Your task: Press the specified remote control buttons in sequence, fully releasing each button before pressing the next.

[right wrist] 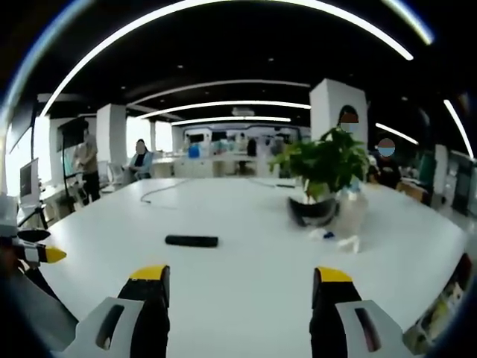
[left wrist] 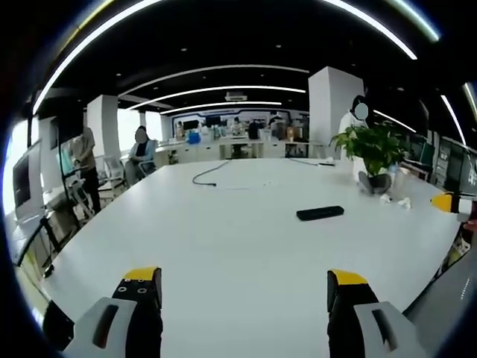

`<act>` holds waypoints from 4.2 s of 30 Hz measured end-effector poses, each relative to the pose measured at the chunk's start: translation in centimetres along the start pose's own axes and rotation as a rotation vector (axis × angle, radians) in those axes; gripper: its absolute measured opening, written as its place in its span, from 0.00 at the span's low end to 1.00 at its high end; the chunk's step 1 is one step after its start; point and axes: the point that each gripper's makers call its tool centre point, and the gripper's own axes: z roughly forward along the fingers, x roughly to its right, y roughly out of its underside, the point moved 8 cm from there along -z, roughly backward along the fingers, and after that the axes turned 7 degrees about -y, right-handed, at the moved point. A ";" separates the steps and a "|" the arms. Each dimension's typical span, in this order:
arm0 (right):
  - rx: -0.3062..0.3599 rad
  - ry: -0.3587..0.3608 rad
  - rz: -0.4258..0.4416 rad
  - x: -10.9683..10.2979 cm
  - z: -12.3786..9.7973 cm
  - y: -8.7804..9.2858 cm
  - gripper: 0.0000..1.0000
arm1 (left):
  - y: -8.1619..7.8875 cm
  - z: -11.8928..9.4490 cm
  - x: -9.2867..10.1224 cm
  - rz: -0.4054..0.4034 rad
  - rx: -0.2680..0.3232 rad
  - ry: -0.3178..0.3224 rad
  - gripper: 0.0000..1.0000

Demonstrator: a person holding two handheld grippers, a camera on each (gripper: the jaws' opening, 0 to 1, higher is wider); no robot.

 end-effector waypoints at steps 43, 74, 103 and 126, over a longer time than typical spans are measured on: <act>-0.024 -0.008 0.004 0.0 0.1 0.2 0.71 | -0.9 1.0 1.4 0.049 -0.074 0.136 0.85; -0.044 -0.016 0.016 0.0 0.2 0.4 0.68 | -9.9 11.2 8.0 0.330 -0.004 0.456 0.83; -0.091 0.000 -0.001 -0.1 0.5 0.9 0.65 | -10.1 22.8 16.0 0.819 -0.293 0.777 0.71; -0.146 0.010 -0.017 -0.1 0.8 1.3 0.63 | -8.4 29.0 19.4 1.116 -0.472 0.866 0.55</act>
